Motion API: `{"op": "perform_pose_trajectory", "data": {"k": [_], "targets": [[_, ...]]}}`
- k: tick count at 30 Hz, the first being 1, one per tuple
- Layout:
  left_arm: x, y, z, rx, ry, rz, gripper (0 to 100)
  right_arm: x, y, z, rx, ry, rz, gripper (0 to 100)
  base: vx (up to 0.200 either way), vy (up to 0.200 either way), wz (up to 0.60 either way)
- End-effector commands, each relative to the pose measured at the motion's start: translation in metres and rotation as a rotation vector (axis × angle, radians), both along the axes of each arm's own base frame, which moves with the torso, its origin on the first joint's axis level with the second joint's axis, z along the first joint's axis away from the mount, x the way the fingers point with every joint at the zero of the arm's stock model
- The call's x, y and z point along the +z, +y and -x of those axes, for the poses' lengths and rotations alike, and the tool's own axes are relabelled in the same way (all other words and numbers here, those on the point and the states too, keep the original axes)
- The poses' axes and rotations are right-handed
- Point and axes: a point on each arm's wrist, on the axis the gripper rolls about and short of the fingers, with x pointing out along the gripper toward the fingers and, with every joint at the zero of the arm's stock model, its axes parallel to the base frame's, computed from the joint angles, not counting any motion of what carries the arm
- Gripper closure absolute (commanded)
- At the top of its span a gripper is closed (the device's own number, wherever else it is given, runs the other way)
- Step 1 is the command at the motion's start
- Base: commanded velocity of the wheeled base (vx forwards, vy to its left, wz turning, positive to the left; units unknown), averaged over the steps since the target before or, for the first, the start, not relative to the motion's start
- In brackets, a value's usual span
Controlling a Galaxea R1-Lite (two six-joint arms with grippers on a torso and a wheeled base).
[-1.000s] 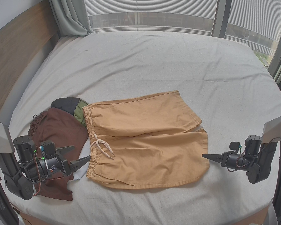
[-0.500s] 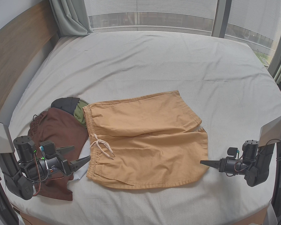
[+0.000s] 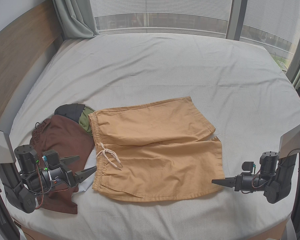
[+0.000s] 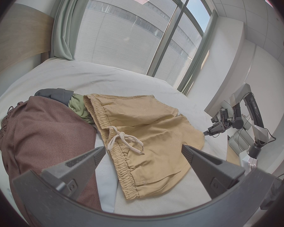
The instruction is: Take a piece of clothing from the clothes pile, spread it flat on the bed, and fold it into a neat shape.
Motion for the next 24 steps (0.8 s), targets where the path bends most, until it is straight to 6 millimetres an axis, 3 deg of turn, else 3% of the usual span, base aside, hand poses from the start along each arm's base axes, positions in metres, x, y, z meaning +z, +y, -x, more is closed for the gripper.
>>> {"op": "perform_pose_trajectory", "data": {"k": [1,7,19,24], "targets": [[0.0,0.0,0.0,-0.001,0.001,0.0,0,0.013,-0.001,0.01,0.0,-0.012,-0.002,0,0.0,0.0,0.0],[-0.004,0.0,0.0,-0.001,0.015,0.0,0,0.019,-0.003,0.018,-0.007,-0.007,-0.001,0,0.0,0.0,0.0],[-0.017,0.001,-0.002,0.001,0.058,-0.012,0,-0.001,-0.018,0.012,-0.053,0.0,0.032,0,0.0,0.0,0.0],[-0.019,0.002,0.001,-0.014,0.081,0.004,0,-0.008,-0.02,0.021,-0.019,-0.048,0.103,0,0.0,0.0,0.0]]}}
